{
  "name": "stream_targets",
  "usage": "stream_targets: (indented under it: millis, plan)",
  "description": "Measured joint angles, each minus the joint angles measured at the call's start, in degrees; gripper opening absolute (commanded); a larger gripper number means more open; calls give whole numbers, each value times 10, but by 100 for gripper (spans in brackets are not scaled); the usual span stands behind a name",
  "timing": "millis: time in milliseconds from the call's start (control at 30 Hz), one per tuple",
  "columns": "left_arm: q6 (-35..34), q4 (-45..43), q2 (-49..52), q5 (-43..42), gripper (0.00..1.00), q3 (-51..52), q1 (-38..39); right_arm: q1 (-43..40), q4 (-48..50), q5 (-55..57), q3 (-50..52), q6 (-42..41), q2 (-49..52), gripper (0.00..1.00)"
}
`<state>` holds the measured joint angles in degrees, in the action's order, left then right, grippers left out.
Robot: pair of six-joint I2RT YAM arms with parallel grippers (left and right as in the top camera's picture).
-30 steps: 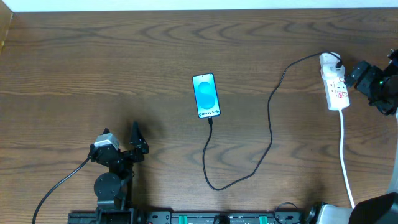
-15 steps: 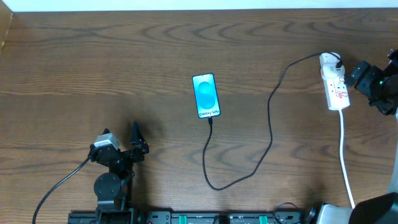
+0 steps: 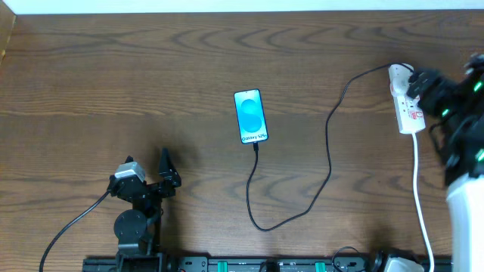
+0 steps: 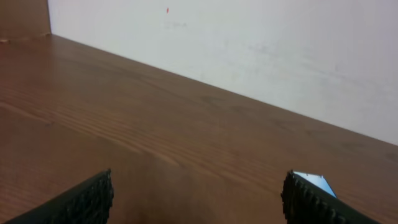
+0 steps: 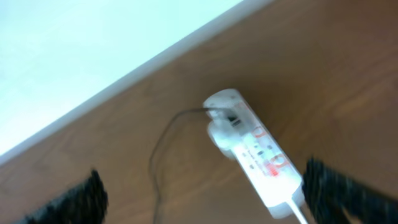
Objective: Plug charger to phone and switch on socket
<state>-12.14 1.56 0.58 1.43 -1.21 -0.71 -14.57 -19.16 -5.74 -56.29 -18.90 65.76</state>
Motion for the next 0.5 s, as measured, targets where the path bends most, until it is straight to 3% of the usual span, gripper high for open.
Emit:
stream_targets:
  millis: [100,233,500]
  plan:
    - [0,0,0,0,86,0,0,39,141,15,110,-2,-75,99]
    - [0,1,0,0,86,0,0,83,259,42,241,-3,-169,99]
    - [0,1,0,0,86,0,0,135,305,101,441,-3,-338,99]
